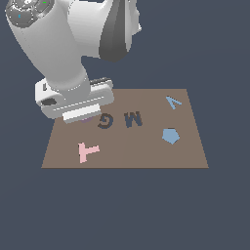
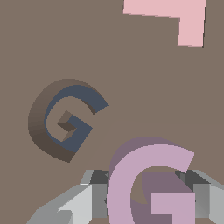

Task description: Insert a designated object into the corresponding slot on a board.

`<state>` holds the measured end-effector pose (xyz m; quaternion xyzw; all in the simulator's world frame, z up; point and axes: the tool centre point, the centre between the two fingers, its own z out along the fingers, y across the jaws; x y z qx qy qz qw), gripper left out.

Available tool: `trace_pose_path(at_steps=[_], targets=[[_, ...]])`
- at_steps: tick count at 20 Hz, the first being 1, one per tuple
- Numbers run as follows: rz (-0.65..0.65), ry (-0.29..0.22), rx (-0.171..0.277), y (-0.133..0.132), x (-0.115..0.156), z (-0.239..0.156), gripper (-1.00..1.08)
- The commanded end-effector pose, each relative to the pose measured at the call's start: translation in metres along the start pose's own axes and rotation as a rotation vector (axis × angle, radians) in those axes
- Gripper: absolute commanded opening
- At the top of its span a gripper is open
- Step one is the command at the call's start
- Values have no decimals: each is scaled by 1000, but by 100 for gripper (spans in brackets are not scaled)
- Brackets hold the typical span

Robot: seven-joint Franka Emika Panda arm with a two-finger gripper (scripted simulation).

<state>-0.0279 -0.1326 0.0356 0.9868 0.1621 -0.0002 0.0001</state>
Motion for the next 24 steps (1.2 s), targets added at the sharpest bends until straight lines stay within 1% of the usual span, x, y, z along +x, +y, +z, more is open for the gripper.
trace_pose_path(at_steps=[1,7,13,19,24], targets=[[71,0,0,-8,3,-1,-100],[259,1,0,-29,14,-2,-100],[410,0,0,-43,25,-4,-100],[515,0,0,-52,35,-4,-100],[569,0,0,-56,41,-5,-100]])
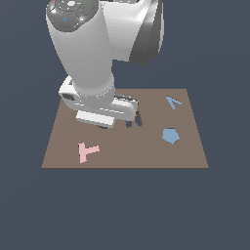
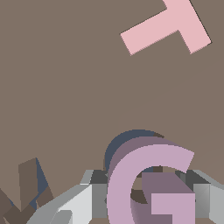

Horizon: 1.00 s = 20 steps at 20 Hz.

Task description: Insert a designated object into the corresponding slot on a board.

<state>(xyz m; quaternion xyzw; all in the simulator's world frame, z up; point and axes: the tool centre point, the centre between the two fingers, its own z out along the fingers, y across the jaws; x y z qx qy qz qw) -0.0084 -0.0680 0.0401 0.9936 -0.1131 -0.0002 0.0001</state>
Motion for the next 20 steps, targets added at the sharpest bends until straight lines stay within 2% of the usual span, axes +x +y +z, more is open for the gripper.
trace_pose_path(at_steps=[1,14,15,20], targets=[[24,0,0,-2,1,0,-100],[40,-1,2,-4,3,10,-100],[40,-1,2,-4,3,10,100],[40,-1,2,-4,3,10,100]])
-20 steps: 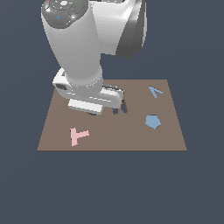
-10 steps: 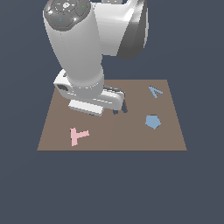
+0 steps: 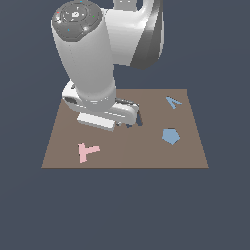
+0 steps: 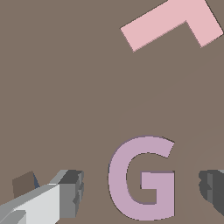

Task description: Insert a designated object into the corresponding slot on a board.

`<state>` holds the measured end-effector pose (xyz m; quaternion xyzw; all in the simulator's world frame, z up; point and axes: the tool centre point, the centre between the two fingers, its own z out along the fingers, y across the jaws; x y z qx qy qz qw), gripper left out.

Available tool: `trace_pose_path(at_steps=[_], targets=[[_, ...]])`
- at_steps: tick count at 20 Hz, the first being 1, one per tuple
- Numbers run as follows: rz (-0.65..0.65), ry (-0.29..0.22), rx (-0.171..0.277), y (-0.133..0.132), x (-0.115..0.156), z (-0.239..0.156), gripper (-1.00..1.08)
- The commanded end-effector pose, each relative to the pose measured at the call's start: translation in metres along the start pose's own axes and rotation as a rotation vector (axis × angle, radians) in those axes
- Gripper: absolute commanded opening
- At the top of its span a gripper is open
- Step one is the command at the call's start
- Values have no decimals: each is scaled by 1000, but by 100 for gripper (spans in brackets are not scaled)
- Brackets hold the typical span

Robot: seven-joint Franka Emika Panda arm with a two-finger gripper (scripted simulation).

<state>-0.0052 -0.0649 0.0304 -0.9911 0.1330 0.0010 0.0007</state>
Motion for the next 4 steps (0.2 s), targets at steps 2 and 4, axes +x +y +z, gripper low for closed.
trace_pose_path(at_steps=[2,4], targets=[[0,0,0,0,0,0,100],[0,0,0,0,0,0,100]])
